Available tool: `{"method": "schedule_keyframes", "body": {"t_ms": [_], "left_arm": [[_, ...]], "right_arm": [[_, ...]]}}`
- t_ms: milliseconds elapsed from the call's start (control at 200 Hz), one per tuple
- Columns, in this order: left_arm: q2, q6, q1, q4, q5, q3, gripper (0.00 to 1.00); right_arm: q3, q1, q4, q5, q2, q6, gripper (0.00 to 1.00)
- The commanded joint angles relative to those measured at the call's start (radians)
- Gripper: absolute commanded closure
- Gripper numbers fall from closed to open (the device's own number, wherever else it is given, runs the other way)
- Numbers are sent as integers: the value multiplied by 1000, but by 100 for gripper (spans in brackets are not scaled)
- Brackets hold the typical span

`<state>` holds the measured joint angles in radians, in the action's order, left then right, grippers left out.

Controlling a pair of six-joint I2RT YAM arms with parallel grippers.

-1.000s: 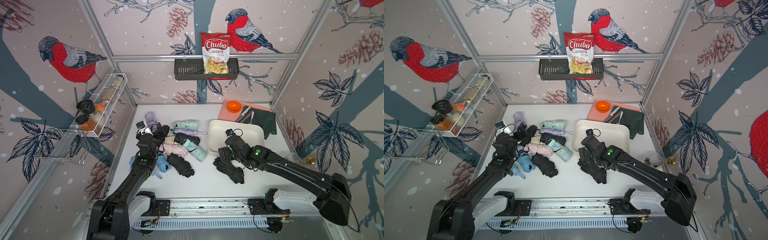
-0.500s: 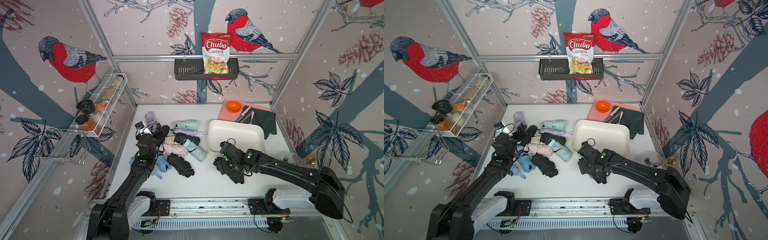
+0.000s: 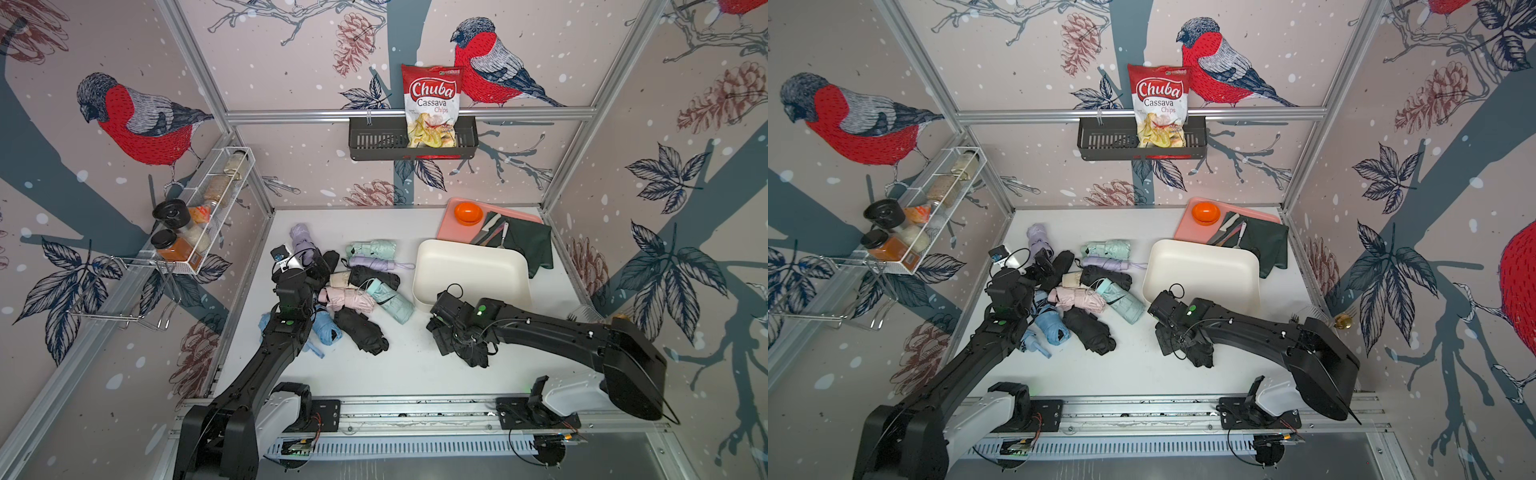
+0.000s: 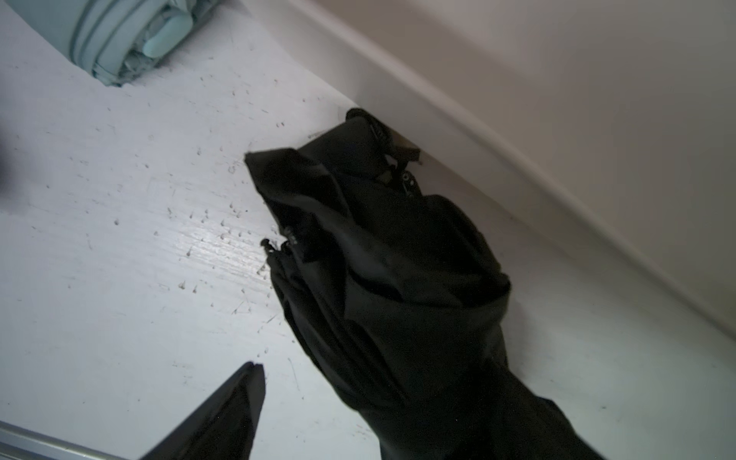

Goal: Put the umbrella into the storage box
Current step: Pick up the umbrella from the center of the board.

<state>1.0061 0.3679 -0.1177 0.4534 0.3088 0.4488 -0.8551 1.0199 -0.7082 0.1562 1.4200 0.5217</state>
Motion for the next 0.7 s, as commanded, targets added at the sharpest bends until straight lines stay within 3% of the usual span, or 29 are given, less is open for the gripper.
{"method": "schedule_keyframes", "body": {"t_ms": [0,535,690], "left_arm": [[6,-9,1,31,35,-4,1],[-28,-11,16,27,41,-20,1],[-32,-6,19,27,40,-25,2]], "right_arm": [[-5,12,-9,-3,25,5,12],[-19,56,61,-46,143,-32,21],[-46,72,63,-44,179,-38,31]]}}
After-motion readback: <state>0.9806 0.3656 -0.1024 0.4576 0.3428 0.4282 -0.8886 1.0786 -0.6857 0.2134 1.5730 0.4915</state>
